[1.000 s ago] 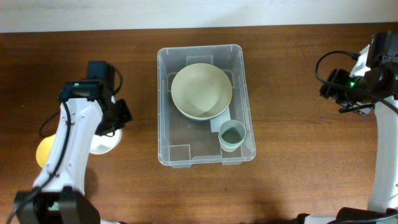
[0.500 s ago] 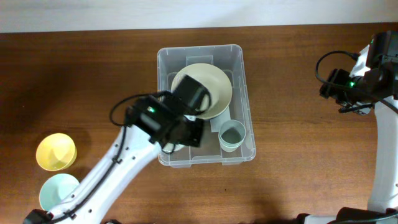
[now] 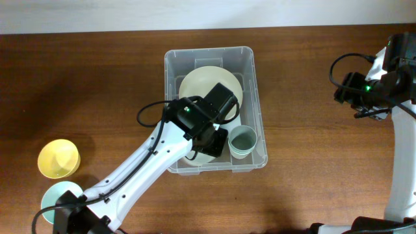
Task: Pack container
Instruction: 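Place the white bowl in the container's near left area, then move the left gripper to the yellow bowl and grasp its rim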
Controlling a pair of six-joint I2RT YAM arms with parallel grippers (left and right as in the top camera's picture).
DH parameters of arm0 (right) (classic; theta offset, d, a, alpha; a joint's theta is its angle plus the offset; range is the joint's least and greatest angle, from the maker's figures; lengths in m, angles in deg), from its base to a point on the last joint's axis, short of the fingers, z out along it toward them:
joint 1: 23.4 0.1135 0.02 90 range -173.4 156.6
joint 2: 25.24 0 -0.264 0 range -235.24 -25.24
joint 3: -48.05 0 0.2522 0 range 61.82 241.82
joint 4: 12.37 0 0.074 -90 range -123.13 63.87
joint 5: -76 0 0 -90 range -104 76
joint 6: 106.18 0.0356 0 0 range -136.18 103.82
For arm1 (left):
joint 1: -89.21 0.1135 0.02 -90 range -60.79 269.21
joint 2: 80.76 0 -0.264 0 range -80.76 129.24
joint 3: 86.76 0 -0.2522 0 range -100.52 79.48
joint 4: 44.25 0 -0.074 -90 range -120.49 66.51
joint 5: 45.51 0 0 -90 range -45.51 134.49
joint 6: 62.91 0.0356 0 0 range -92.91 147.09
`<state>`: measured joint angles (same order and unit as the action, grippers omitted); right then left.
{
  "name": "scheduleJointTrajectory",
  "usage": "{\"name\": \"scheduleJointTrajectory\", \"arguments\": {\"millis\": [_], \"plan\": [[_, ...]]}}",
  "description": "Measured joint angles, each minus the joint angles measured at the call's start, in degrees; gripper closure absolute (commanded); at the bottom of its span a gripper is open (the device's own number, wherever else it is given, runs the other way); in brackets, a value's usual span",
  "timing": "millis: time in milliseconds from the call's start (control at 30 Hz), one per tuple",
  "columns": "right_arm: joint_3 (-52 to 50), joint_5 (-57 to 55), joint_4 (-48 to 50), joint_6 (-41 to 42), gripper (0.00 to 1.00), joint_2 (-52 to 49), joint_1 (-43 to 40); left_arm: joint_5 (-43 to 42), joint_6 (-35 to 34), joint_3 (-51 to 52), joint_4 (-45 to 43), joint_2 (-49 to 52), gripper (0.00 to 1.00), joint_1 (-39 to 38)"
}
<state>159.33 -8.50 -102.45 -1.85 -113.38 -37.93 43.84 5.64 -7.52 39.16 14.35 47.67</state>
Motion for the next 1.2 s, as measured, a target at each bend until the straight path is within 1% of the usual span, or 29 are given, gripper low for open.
{"name": "scheduleJointTrajectory", "arguments": {"millis": [133,233,267,367,433,500,533,600,667,700,733,800,967,1067,1200], "plan": [[0.0,0.0,0.0,0.0,0.34,0.0,0.0,1.7,0.0,-3.5,3.2,0.0,0.55,1.7],[0.0,0.0,0.0,0.0,0.34,0.0,0.0,6.2,-1.0,-8.6,8.2,-0.5,0.54,7.6],[0.0,0.0,0.0,0.0,0.34,0.0,0.0,7.7,-1.6,-9.7,9.4,-1.2,0.54,11.1],[0.0,0.0,0.0,0.0,0.34,0.0,0.0,9.6,-3.1,-10.5,10.7,-3.9,0.44,20.9],[0.0,0.0,0.0,0.0,0.34,0.0,0.0,10.8,-4.2,-10.5,11.2,-5.7,0.42,28.5],[0.0,0.0,0.0,0.0,0.34,0.0,0.0,11.9,-4.7,-10.5,11.5,-6.9,0.42,36.1],[0.0,0.0,0.0,0.0,0.34,0.0,0.0,12.3,-4.9,-10.5,11.1,-7.1,0.39,40.3],[0.0,0.0,0.0,0.0,0.34,0.0,0.0,12.9,-5.2,-9.1,9.1,-7.1,0.37,46.5],[0.0,0.0,0.0,0.0,0.34,0.0,0.0,13.1,-5.4,-4.3,5.3,-7.5,0.34,52.2],[0.0,0.0,0.0,0.0,0.35,0.0,0.0,13.2,-5.4,-2.5,4.5,-7.5,0.32,53.9],[0.0,0.0,0.0,0.0,0.34,0.0,0.0,13.2,-5.4,2.3,1.1,-7.6,0.32,57.0],[0.0,0.0,-0.1,0.0,0.34,0.0,0.0,13.3,-5.4,10.3,-3.4,-7.5,0.29,60.8],[0.0,0.0,-0.2,0.0,0.34,0.0,0.0,12.0,-4.0,20.8,-13.9,-7.2,0.25,65.7],[0.0,0.0,-0.2,0.0,0.34,0.0,0.0,11.1,-2.7,22.8,-17.0,-5.6,0.25,67.2],[0.0,0.0,-0.3,0.0,0.34,0.0,0.0,10.1,-1.9,22.9,-21.4,-0.5,0.25,67.4]]}}
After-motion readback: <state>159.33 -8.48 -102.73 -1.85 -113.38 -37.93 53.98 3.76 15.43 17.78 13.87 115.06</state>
